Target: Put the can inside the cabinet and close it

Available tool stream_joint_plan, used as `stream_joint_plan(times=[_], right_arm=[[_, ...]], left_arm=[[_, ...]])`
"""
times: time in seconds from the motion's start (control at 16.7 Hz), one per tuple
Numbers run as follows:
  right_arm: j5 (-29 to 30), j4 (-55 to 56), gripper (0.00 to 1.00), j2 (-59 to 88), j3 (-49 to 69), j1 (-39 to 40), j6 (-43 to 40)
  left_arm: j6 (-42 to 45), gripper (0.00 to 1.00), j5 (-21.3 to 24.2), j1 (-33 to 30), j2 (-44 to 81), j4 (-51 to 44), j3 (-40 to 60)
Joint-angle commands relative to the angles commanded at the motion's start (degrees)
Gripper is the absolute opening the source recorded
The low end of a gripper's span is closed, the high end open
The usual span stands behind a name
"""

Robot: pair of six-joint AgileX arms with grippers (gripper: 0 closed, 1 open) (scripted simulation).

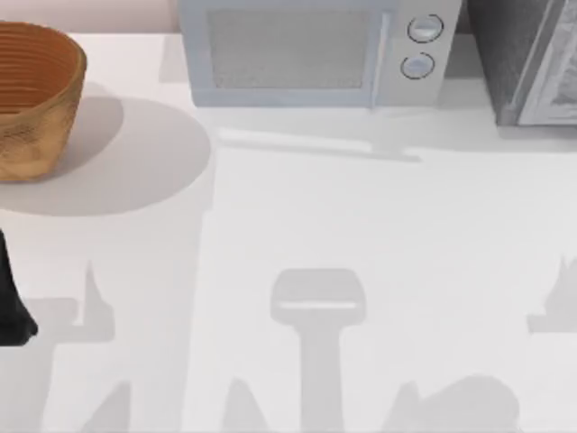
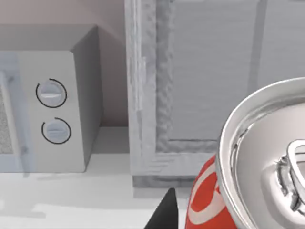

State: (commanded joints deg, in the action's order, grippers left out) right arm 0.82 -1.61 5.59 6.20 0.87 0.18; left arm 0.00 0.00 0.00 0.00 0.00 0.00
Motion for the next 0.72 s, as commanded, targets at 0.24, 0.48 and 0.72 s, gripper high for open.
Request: stream_joint_plan(times=[0.24,0.48,0.72], right_arm=[[1.8,-3.9,0.0,12.1,15.0,1.6,0.1],[4.2,-8.9,0.0,27.8,35.5,3.7,0.3],[6.6,-14.1,0.0,44.3,57.6,6.0,0.5]], left_arm=[[0.0,1.0,0.0,0.0,0.0,0.0,0.0],[0.0,1.0,0.0,0.0,0.0,0.0,0.0],[0.0,1.0,0.0,0.0,0.0,0.0,0.0]])
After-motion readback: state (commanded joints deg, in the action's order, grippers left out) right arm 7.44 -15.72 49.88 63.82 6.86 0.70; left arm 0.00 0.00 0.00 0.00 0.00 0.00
